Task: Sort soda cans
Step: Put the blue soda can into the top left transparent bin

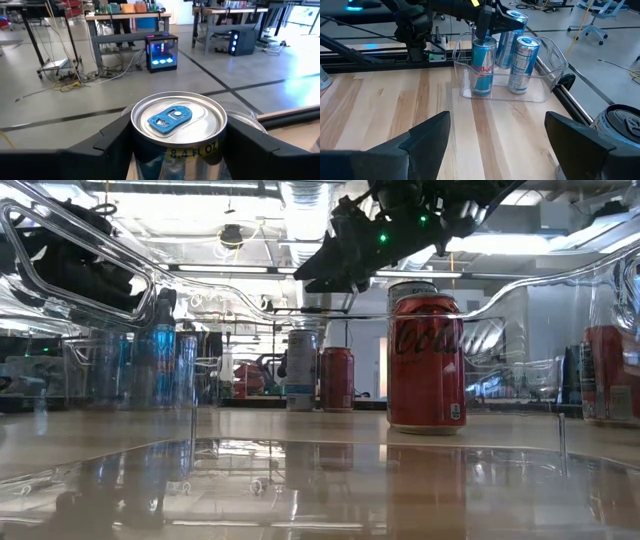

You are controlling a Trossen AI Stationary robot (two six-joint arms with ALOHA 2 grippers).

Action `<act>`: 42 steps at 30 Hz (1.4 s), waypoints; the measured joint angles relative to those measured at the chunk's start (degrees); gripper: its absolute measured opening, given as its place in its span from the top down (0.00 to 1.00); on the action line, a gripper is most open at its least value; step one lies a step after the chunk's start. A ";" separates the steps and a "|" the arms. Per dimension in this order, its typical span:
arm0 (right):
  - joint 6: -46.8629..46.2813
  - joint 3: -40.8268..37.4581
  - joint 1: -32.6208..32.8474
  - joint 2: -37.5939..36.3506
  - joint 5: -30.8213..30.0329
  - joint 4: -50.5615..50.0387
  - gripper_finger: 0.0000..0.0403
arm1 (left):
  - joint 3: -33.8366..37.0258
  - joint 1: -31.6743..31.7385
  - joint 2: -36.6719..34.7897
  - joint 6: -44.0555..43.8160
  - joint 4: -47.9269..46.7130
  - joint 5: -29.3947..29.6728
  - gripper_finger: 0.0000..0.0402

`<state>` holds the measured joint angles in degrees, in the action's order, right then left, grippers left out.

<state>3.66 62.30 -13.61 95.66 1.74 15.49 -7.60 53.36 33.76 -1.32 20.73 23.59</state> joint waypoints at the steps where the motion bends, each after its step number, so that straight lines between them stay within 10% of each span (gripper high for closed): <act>1: 0.00 0.00 0.00 0.00 0.00 0.00 0.15 | 0.00 0.00 0.00 -0.02 -0.24 0.00 0.37; 42: 0.02 0.00 0.00 0.00 0.00 0.04 0.15 | -0.11 0.02 -0.02 -1.33 -2.34 -2.34 0.34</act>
<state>3.68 62.30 -13.61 95.66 1.74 15.53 -7.70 53.39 33.74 -2.65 18.39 21.25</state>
